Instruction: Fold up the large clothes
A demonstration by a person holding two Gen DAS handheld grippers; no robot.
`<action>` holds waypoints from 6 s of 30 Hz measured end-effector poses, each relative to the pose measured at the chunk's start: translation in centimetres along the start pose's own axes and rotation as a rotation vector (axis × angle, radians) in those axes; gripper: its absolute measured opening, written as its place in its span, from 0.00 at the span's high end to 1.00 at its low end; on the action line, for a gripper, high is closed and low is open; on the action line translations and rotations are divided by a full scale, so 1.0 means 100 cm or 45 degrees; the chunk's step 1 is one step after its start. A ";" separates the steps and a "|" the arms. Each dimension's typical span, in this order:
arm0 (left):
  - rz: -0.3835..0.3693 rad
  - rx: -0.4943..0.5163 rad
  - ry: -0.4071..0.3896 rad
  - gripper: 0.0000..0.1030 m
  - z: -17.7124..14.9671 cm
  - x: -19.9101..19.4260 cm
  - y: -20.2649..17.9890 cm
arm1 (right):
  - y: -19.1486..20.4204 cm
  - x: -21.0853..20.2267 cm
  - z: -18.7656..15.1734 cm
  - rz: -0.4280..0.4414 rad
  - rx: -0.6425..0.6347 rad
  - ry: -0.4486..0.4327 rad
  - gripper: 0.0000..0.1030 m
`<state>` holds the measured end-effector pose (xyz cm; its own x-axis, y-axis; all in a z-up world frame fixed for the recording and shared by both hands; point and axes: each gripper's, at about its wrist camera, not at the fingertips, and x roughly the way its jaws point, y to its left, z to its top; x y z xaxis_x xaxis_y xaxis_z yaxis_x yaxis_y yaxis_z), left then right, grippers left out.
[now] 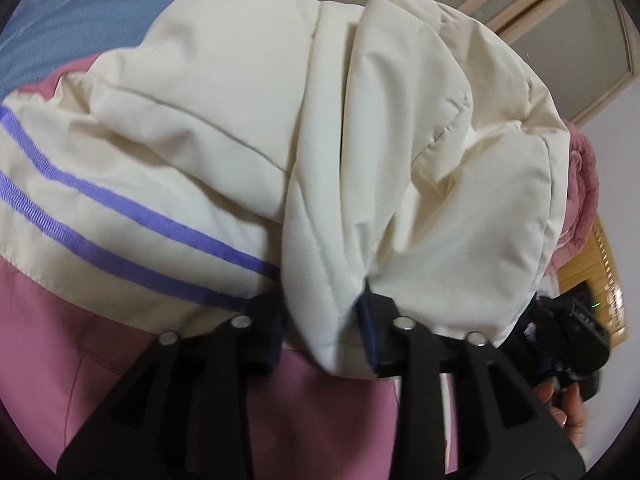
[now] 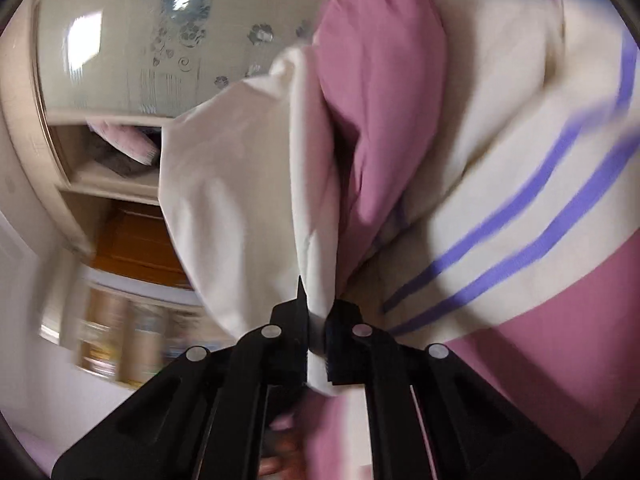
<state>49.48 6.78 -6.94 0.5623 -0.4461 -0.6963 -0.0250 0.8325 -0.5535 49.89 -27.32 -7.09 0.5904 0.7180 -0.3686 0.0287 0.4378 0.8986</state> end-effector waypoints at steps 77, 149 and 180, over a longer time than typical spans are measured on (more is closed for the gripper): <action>0.352 0.697 -0.476 0.02 -0.244 -0.223 -0.031 | 0.037 -0.207 -0.263 -0.733 -1.429 -0.563 0.01; 0.455 1.477 -0.133 0.02 -0.320 -0.188 -0.031 | 0.025 -0.140 -0.290 -1.092 -1.844 -0.412 0.01; 0.622 1.086 -0.317 0.73 -0.265 -0.184 -0.016 | 0.018 -0.136 -0.269 -0.996 -1.550 -0.197 0.72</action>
<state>17.24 4.94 -5.33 0.8072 0.0064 -0.5902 0.2454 0.9058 0.3454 20.21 -21.71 -6.85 0.8266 0.0555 -0.5601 -0.2644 0.9168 -0.2993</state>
